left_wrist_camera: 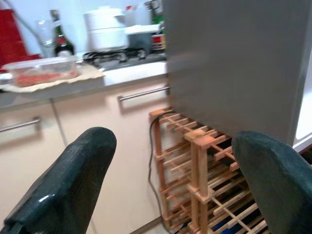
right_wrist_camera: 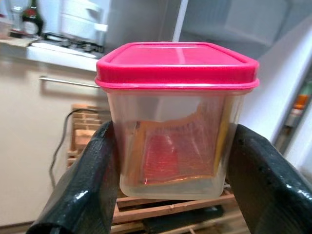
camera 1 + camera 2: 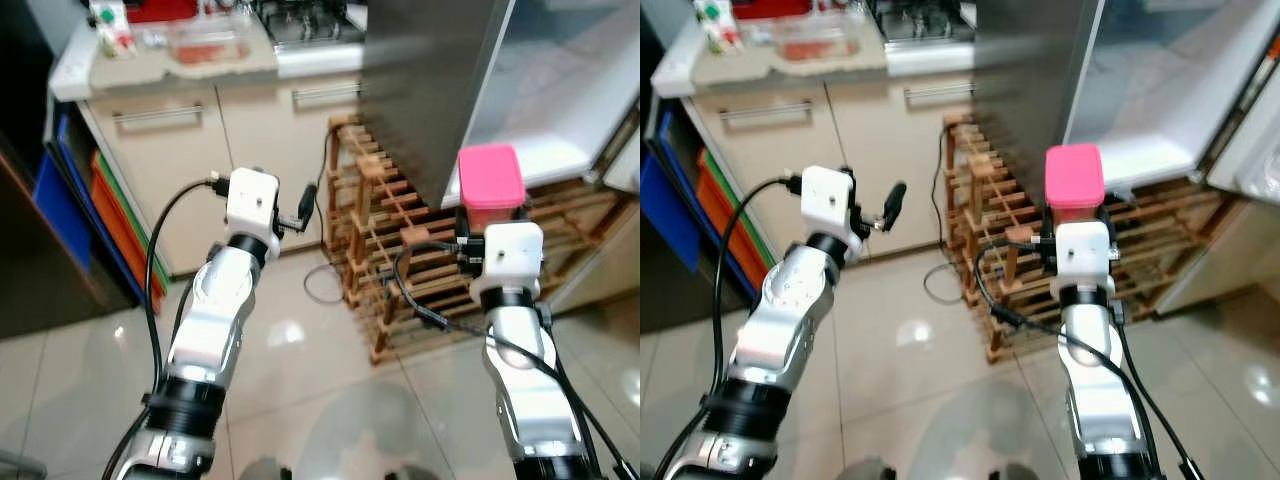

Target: Restocking fridge

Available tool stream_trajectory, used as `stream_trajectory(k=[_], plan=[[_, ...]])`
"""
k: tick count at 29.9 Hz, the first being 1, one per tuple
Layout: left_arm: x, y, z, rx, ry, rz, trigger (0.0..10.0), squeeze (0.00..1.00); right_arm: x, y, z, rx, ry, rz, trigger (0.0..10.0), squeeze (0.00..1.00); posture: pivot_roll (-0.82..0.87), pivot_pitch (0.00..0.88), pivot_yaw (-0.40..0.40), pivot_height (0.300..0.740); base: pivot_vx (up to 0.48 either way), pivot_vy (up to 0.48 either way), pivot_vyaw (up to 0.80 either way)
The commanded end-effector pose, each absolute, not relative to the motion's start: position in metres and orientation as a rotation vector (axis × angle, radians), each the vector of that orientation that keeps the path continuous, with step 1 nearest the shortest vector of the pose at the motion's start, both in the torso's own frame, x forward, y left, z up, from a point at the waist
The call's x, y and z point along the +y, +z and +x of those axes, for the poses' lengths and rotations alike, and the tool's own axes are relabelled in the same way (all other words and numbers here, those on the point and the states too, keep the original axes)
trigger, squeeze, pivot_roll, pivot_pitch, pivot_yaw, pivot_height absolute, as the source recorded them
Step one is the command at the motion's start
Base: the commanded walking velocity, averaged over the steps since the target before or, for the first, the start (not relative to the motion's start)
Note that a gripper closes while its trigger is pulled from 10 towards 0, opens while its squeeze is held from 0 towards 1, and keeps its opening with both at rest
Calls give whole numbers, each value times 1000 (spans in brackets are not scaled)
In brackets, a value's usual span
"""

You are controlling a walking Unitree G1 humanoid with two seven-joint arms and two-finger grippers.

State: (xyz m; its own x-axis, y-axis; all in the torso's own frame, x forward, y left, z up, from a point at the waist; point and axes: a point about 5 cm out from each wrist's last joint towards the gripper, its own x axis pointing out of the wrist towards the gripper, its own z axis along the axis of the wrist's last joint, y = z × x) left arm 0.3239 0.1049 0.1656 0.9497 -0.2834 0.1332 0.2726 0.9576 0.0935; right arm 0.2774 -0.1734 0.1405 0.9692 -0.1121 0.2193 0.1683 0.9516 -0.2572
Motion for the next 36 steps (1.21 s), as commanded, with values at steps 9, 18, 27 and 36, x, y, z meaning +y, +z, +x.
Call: stream_trajectory(k=[9,18,27,36], plan=[[101,170,326,-161,-280,85,10000,0,-174,147,277,-224,-154,-280,0,0,0,35,46,710,0,-447,752],[101,168,329,-147,-266,103,10000,0,-168,146,272,-229,-134,-257,0,0,-7,38,47,710,0,-440,572],[102,168,330,-147,-268,92,10000,0,-167,145,272,-229,-130,-264,0,0,-4,36,49,710,100,-416,0],[103,167,331,-149,-281,93,10000,0,-162,145,275,-234,-110,-265,0,0,4,21,46,710,314,-359,0]])
